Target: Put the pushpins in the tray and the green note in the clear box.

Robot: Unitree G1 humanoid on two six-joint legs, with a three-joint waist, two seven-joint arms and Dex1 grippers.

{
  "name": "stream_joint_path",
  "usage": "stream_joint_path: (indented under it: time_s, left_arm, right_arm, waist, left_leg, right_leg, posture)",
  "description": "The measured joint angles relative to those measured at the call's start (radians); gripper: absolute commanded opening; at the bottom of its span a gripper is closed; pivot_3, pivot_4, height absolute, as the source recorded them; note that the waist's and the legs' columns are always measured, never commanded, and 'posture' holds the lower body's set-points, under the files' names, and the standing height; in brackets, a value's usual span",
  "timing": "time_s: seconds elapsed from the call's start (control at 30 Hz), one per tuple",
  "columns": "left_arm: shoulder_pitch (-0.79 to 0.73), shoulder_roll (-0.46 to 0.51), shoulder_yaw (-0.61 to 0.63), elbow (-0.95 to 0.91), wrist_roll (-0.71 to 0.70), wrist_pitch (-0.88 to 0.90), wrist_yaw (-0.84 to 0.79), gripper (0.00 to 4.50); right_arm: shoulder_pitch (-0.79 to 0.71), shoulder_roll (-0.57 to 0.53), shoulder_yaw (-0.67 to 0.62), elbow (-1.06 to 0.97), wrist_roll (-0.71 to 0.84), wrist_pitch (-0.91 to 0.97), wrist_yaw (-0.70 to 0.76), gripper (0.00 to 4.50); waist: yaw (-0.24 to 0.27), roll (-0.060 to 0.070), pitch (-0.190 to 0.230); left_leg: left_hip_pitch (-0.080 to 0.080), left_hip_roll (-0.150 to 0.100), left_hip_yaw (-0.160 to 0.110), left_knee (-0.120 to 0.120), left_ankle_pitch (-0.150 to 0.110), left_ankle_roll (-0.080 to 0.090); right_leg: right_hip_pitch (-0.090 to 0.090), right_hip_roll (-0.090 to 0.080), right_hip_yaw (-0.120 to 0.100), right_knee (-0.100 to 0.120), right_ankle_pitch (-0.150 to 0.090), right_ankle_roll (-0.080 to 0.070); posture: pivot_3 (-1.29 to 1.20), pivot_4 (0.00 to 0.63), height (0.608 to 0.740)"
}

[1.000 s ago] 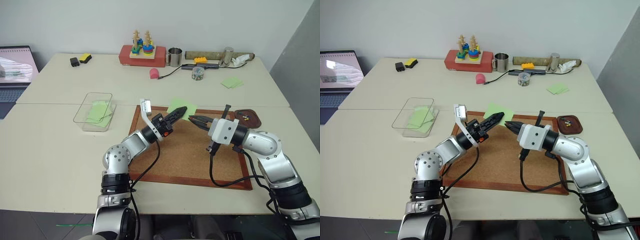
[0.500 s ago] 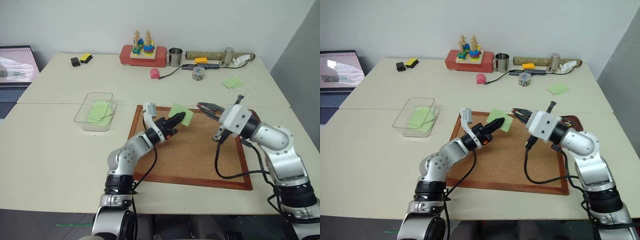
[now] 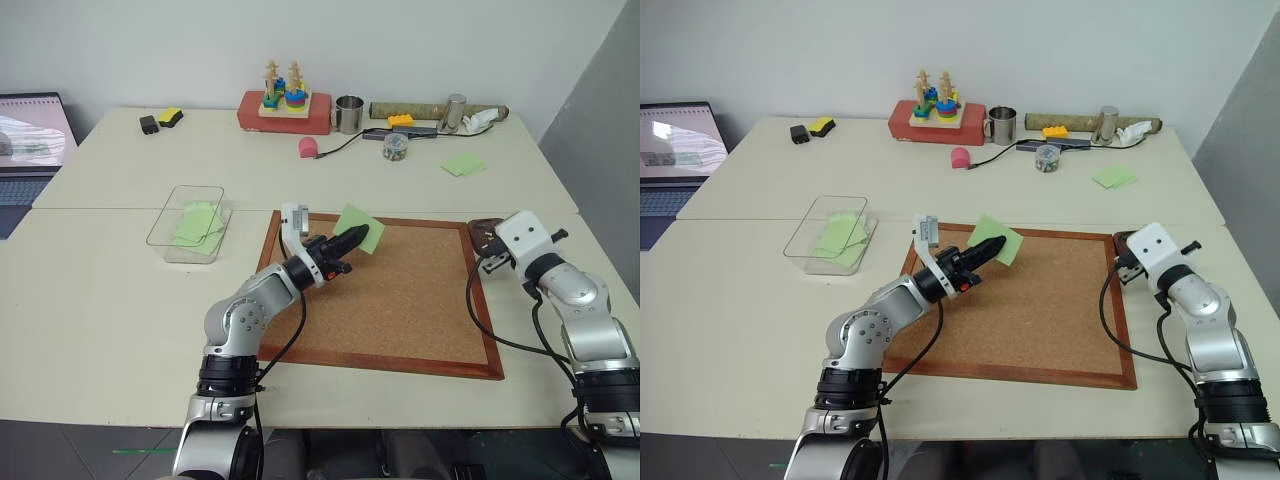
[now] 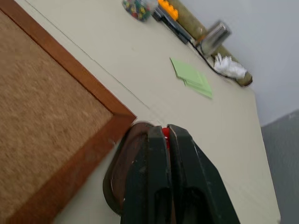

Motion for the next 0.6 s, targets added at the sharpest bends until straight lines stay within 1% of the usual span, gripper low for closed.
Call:
stream_joint_path:
  time_s: [0.03, 0.1, 0.17, 0.23, 0.33, 0.53, 0.6]
  left_arm:
    - [0.0, 0.0, -0.001, 0.0, 0.001, -0.001, 0.0, 0.04]
    - [0.0, 0.0, -0.007, 0.0, 0.004, -0.001, -0.001, 0.0]
    - [0.0, -0.001, -0.011, 0.0, 0.006, -0.002, -0.002, 0.0]
    - [0.0, 0.0, -0.012, 0.0, 0.008, -0.003, -0.003, 0.0]
    - [0.0, 0.001, -0.011, 0.0, 0.009, -0.005, -0.003, 0.0]
    - [0.0, 0.003, -0.012, -0.001, 0.009, -0.005, -0.003, 0.0]
    - [0.0, 0.007, -0.011, -0.004, 0.011, -0.006, -0.002, 0.0]
  right_arm:
    - [-0.012, 0.007, 0.0, 0.034, 0.001, 0.002, -0.007, 0.0]
    - [-0.038, 0.018, 0.001, 0.096, 0.001, 0.004, -0.023, 0.45]
    - [-0.06, 0.029, 0.001, 0.146, 0.002, -0.002, -0.034, 0.71]
    - [-0.074, 0.033, 0.001, 0.182, 0.004, -0.007, -0.045, 1.24]
    - [-0.076, 0.037, -0.001, 0.203, 0.014, -0.015, -0.049, 1.93]
    - [-0.08, 0.038, -0.013, 0.196, 0.038, -0.012, -0.055, 3.22]
    - [-0.08, 0.037, -0.018, 0.164, 0.043, -0.004, -0.052, 3.78]
  waist:
    - [-0.001, 0.0, 0.0]
    - [-0.001, 0.0, 0.0]
    - [-0.001, 0.0, 0.0]
    - [-0.001, 0.0, 0.0]
    - [-0.001, 0.0, 0.0]
    - [-0.001, 0.0, 0.0]
    - [-0.001, 0.0, 0.0]
  left_leg:
    - [0.0, 0.0, 0.0, 0.0, 0.0, 0.0]
    - [0.0, 0.0, 0.0, 0.0, 0.0, 0.0]
    - [0.0, 0.0, 0.0, 0.0, 0.0, 0.0]
    - [0.0, 0.0, 0.0, 0.0, 0.0, 0.0]
    - [0.0, 0.0, 0.0, 0.0, 0.0, 0.0]
    - [0.0, 0.0, 0.0, 0.0, 0.0, 0.0]
    - [0.0, 0.0, 0.0, 0.0, 0.0, 0.0]
  right_leg:
    - [0.0, 0.0, 0.0, 0.0, 0.0, 0.0]
    - [0.0, 0.0, 0.0, 0.0, 0.0, 0.0]
    - [0.0, 0.0, 0.0, 0.0, 0.0, 0.0]
    - [0.0, 0.0, 0.0, 0.0, 0.0, 0.0]
    - [0.0, 0.0, 0.0, 0.0, 0.0, 0.0]
    - [0.0, 0.0, 0.0, 0.001, 0.0, 0.0]
    - [0.0, 0.0, 0.0, 0.001, 0.0, 0.0]
  posture:
    - [0.0, 0.15, 0.74]
    - [0.0, 0.15, 0.74]
    - [0.0, 0.15, 0.74]
    - [0.0, 0.15, 0.74]
    - [0.0, 0.15, 0.74]
    - [0.0, 0.15, 0.74]
    - [0.0, 0.15, 0.74]
